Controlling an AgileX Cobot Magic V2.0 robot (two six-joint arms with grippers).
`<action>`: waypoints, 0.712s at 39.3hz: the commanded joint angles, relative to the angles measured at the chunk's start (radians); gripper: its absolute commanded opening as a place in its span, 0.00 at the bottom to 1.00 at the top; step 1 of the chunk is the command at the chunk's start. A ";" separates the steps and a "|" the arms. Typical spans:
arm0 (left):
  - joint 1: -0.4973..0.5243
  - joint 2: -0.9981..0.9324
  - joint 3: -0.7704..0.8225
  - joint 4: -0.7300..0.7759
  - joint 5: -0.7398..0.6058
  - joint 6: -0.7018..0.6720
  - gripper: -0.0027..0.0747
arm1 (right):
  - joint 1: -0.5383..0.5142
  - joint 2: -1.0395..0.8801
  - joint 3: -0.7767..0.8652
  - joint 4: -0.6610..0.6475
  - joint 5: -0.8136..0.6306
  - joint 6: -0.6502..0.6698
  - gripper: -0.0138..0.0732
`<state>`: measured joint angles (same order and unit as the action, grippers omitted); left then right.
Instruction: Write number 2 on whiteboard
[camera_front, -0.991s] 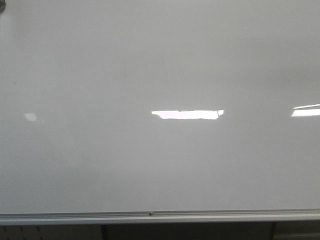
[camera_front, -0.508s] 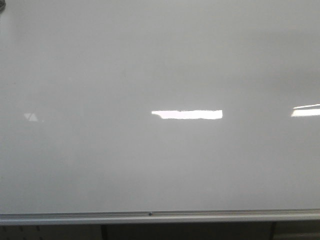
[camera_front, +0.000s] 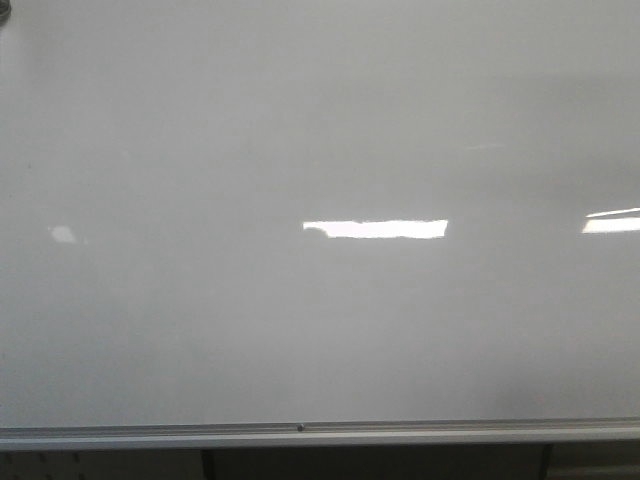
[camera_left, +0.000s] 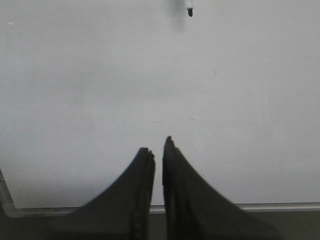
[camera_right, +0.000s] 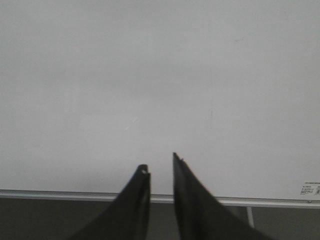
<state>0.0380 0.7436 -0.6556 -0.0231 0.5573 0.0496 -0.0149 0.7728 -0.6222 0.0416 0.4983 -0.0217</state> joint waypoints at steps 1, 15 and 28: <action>-0.006 0.011 -0.034 -0.025 -0.085 -0.006 0.41 | -0.005 0.001 -0.033 -0.005 -0.060 -0.014 0.69; -0.059 0.112 -0.122 -0.083 -0.153 0.025 0.63 | -0.005 0.001 -0.033 -0.005 -0.068 -0.014 0.78; -0.059 0.346 -0.280 -0.083 -0.216 0.025 0.60 | -0.005 0.001 -0.033 -0.005 -0.068 -0.014 0.78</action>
<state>-0.0134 1.0524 -0.8622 -0.0961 0.4323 0.0746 -0.0149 0.7728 -0.6222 0.0416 0.5022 -0.0297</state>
